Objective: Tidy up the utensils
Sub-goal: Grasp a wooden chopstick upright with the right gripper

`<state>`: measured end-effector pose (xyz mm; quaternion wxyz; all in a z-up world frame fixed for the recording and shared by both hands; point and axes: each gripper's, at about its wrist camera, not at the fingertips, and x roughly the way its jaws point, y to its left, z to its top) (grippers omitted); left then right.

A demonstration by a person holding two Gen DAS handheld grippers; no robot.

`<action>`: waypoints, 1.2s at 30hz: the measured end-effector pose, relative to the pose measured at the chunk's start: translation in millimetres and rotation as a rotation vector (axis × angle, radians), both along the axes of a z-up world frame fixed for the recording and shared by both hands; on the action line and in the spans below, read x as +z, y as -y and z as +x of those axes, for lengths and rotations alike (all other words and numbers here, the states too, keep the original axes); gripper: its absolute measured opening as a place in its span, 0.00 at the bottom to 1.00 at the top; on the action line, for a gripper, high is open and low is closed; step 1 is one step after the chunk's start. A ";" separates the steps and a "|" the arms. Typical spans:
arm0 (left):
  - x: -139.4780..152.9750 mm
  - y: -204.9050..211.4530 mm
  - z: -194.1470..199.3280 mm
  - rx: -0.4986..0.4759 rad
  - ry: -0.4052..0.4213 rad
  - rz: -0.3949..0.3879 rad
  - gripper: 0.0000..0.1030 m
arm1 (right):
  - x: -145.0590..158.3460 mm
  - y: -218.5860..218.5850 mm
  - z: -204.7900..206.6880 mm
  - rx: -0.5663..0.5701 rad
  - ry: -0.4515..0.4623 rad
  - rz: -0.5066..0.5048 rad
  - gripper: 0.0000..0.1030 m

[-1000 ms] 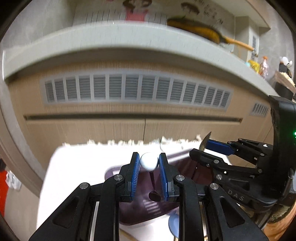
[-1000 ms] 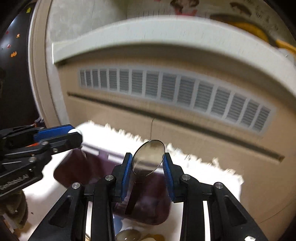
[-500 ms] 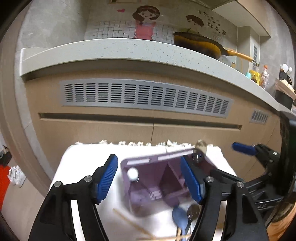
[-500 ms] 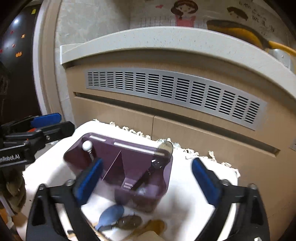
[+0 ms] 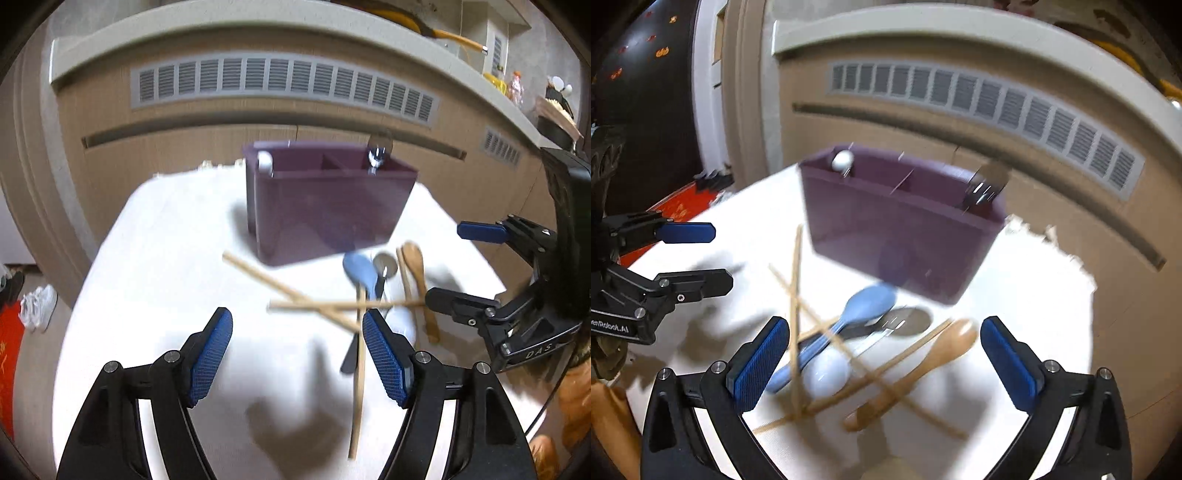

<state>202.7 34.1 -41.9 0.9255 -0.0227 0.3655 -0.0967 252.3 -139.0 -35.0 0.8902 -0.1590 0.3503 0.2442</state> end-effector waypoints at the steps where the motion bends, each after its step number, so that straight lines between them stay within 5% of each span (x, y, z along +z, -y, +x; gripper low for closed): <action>1: -3.7 -0.1 -2.6 0.001 -0.011 0.002 0.71 | -5.3 -3.5 -1.0 0.012 -0.010 -0.010 0.99; 4: -8.8 -1.2 -4.9 0.006 -0.029 0.004 0.71 | -16.2 -12.5 -0.5 0.040 -0.027 -0.037 0.98; 5: -10.6 -1.8 -5.2 0.008 -0.036 0.005 0.71 | -19.5 -15.0 1.6 0.046 -0.035 -0.042 0.91; 8: -14.2 -3.8 -5.0 0.017 -0.048 0.001 0.71 | -28.5 -21.6 15.5 0.066 -0.114 -0.046 0.43; 9: -14.9 -4.3 -5.4 0.017 -0.050 -0.004 0.71 | -31.0 -22.4 19.3 0.070 -0.128 -0.041 0.39; 17: -19.2 -8.9 -3.0 0.016 -0.072 -0.029 0.73 | -41.5 -28.5 25.2 0.114 -0.194 -0.048 0.38; 21: -22.0 -10.7 -1.1 0.022 -0.091 -0.042 0.73 | -39.1 -26.3 19.3 0.116 -0.223 -0.047 0.12; 24: -20.2 -9.9 -2.8 0.021 -0.088 -0.040 0.73 | -36.2 -19.6 11.7 0.106 -0.251 -0.034 0.07; 36: -10.1 11.2 -10.2 -0.025 -0.074 -0.004 0.73 | -11.2 42.6 -23.1 -0.016 -0.216 0.096 0.06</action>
